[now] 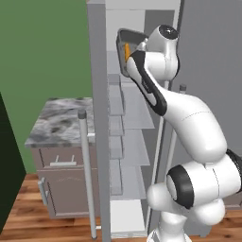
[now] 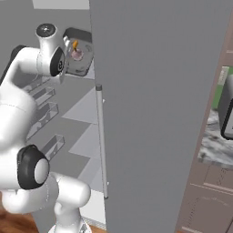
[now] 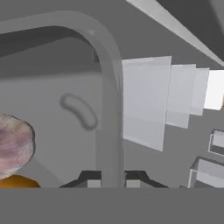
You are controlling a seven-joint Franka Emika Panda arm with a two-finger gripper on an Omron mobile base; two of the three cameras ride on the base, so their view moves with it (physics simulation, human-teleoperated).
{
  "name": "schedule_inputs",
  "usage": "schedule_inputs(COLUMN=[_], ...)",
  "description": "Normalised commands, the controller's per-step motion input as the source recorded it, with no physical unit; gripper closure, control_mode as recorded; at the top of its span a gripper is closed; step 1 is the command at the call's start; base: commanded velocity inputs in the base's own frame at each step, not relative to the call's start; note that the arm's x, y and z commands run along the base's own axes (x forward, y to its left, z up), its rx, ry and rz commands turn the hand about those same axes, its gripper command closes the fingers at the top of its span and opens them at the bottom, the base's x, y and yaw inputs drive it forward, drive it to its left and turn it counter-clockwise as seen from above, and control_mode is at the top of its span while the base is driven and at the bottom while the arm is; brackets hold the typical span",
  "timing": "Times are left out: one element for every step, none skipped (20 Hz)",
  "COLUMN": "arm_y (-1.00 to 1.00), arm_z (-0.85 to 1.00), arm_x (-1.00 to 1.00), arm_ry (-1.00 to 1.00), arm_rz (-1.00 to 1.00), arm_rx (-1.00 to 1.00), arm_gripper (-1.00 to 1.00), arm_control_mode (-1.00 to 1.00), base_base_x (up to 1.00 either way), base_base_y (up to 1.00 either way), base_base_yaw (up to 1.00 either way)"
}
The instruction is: Take the garlic and carrot out of the freezer and place them in the tupperware container on the counter. Then put the tupperware containing the vegetables back in the freezer.
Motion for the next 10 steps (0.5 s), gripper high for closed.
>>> schedule_inputs(arm_y=[0.0,0.0,0.0,0.0,0.0,0.0,0.0,0.0,0.0,0.0], arm_z=[-0.17,-0.18,-0.19,-0.21,-0.23,-0.22,-0.19,-0.16,-0.14,-0.14], arm_x=[0.53,0.46,0.44,0.41,0.41,0.44,0.46,0.51,0.51,0.51], arm_ry=[0.0,-0.02,-0.03,-0.06,-0.06,-0.05,-0.05,-0.05,-0.05,-0.05], arm_rz=[0.0,0.0,0.0,0.0,0.0,0.0,0.0,0.0,0.0,0.0], arm_rx=[0.0,-0.01,-0.03,-0.06,-0.07,-0.07,-0.07,-0.07,-0.07,-0.06], arm_gripper=[1.0,1.0,1.0,1.0,1.0,1.0,1.0,1.0,1.0,1.0], arm_control_mode=[-1.0,-1.0,-1.0,-1.0,-1.0,-1.0,-1.0,-1.0,-1.0,-1.0], base_base_x=[0.0,0.0,0.0,0.0,0.0,0.0,0.0,0.0,0.0,0.0], base_base_y=[0.0,0.0,0.0,0.0,0.0,0.0,0.0,0.0,0.0,0.0], base_base_yaw=[0.0,0.0,0.0,0.0,0.0,0.0,0.0,0.0,0.0,0.0])
